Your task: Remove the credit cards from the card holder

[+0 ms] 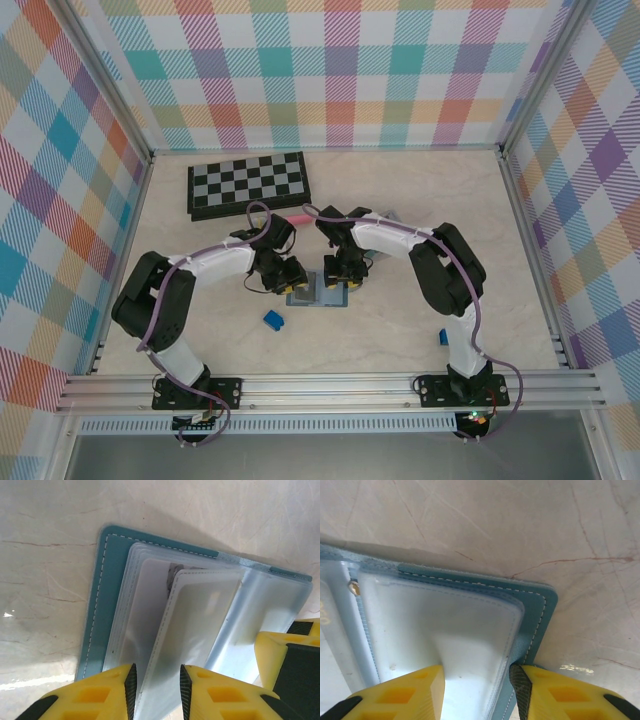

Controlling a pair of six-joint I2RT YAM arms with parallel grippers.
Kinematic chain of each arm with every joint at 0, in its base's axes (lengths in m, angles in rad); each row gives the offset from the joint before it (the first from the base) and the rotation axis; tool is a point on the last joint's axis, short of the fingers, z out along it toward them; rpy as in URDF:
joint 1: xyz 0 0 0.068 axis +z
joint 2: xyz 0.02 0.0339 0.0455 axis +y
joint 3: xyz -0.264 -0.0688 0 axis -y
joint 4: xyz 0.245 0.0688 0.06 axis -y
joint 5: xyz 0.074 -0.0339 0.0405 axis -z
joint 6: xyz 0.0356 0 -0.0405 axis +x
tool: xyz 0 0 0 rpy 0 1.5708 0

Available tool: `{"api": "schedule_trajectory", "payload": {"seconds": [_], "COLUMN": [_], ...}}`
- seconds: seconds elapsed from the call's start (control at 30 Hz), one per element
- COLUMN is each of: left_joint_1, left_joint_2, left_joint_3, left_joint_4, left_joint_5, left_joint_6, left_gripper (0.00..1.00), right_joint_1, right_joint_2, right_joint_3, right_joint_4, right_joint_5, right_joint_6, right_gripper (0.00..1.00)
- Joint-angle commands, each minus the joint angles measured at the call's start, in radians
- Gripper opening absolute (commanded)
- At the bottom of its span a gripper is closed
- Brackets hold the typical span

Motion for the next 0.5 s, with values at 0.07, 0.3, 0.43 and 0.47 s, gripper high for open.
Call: {"api": "schedule_trajectory", "payload": {"seconds": [0.07,0.3,0.43,0.47], "left_joint_1": [-0.008,-0.010,-0.010,-0.010], "left_joint_2": [-0.051,-0.060,-0.062,-0.062], "left_joint_3": [0.019,-0.011,-0.023,-0.024], "left_joint_4": [-0.007,0.062,0.073,0.078], "left_joint_5": [0.037,0.110,0.090,0.089], "left_joint_6": [0.026,0.011,0.001,0.000], "left_gripper": [0.30,0.28,0.22,0.20], "right_joint_1": [-0.004,-0.011,-0.016,-0.018], "right_joint_2": [0.038,0.010,-0.012,-0.019], "right_joint_3": [-0.009,-0.022,-0.021,-0.021], "right_joint_4": [0.022,0.057,0.071,0.075], "right_joint_5": [-0.009,-0.043,-0.050,-0.052], "right_joint_6": [-0.016,-0.009,-0.007,-0.007], "right_gripper": [0.43,0.43,0.43,0.43]}}
